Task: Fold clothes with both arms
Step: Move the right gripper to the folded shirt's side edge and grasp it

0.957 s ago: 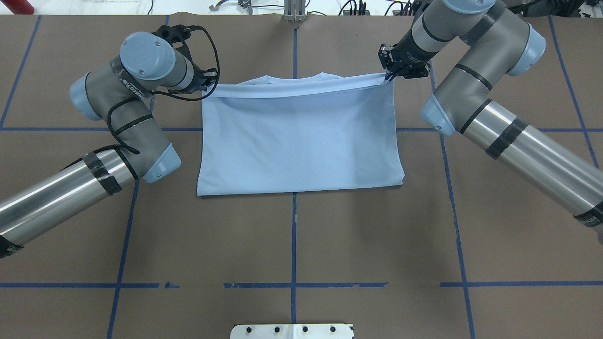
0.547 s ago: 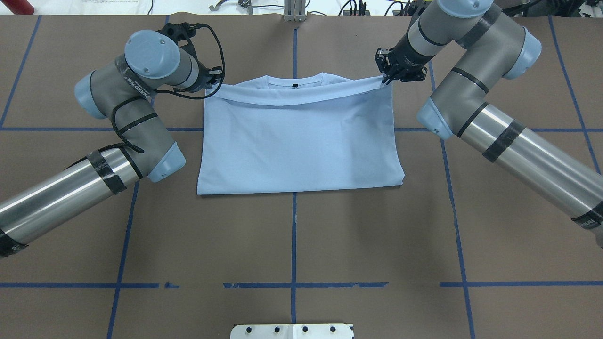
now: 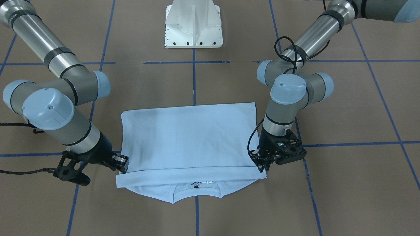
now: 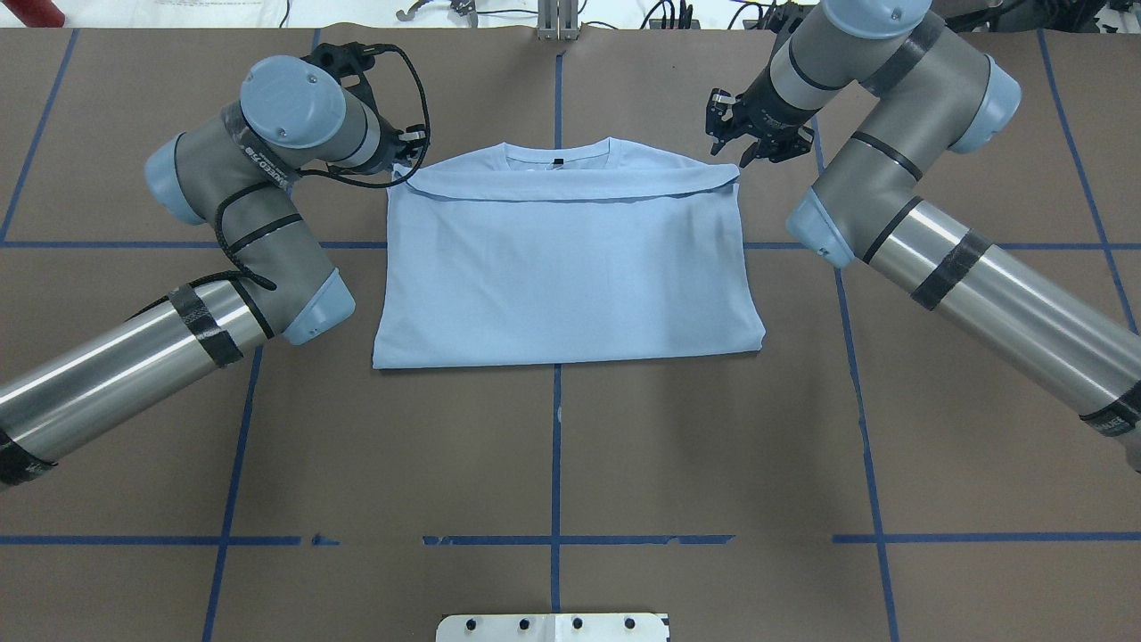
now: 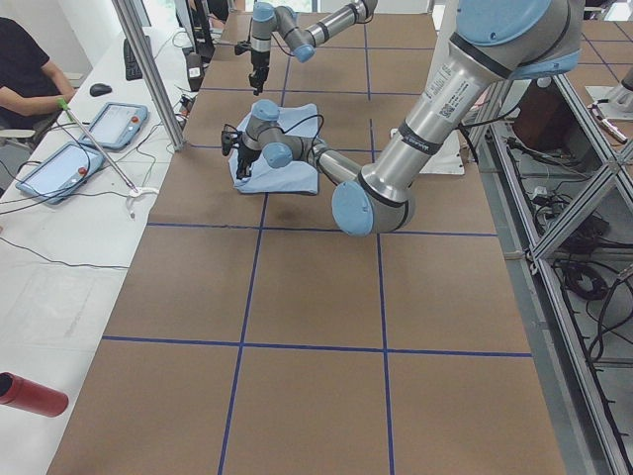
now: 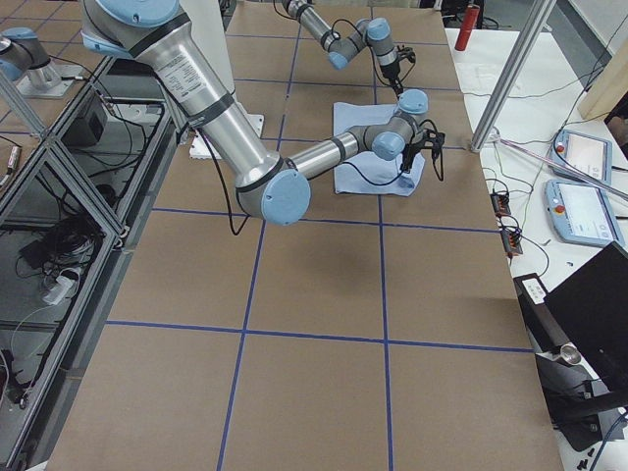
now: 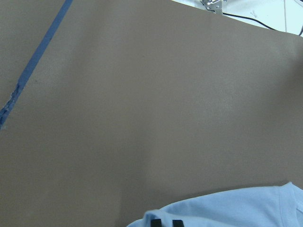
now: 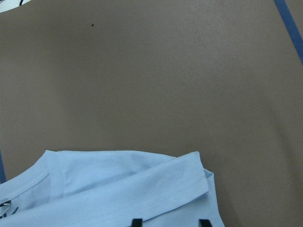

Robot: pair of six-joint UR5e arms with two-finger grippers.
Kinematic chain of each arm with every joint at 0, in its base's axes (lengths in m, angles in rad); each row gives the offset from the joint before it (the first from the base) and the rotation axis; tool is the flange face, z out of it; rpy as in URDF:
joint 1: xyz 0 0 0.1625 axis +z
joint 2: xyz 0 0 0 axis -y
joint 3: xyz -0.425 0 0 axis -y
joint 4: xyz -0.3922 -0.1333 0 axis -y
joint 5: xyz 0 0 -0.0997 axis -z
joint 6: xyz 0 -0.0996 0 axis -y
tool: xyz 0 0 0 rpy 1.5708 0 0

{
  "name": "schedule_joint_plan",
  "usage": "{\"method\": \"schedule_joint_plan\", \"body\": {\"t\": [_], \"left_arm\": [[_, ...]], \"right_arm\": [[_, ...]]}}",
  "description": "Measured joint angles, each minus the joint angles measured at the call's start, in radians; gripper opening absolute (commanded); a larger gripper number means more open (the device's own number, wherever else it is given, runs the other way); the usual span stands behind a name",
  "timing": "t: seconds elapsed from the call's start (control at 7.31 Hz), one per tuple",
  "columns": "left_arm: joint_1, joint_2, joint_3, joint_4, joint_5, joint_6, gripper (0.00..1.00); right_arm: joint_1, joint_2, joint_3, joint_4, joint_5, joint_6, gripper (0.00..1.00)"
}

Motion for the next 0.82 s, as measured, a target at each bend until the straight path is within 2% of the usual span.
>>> {"method": "schedule_joint_plan", "body": {"t": [0.27,0.55,0.82], "left_arm": [[-0.001,-0.003,-0.005,0.007,-0.003,0.0,1.0],[-0.002,0.002,-0.037,0.02,-0.003,0.0,1.0],[-0.002,0.003,-0.062,0.033,-0.003,-0.001,1.0]], "right_arm": [[-0.026,-0.038,0.068,0.012,-0.004,0.011,1.0],[-0.122,-0.19,0.254,0.014,-0.075,0.025,1.0],[-0.212,-0.306,0.346,0.011,-0.151,0.027,0.98]]}}
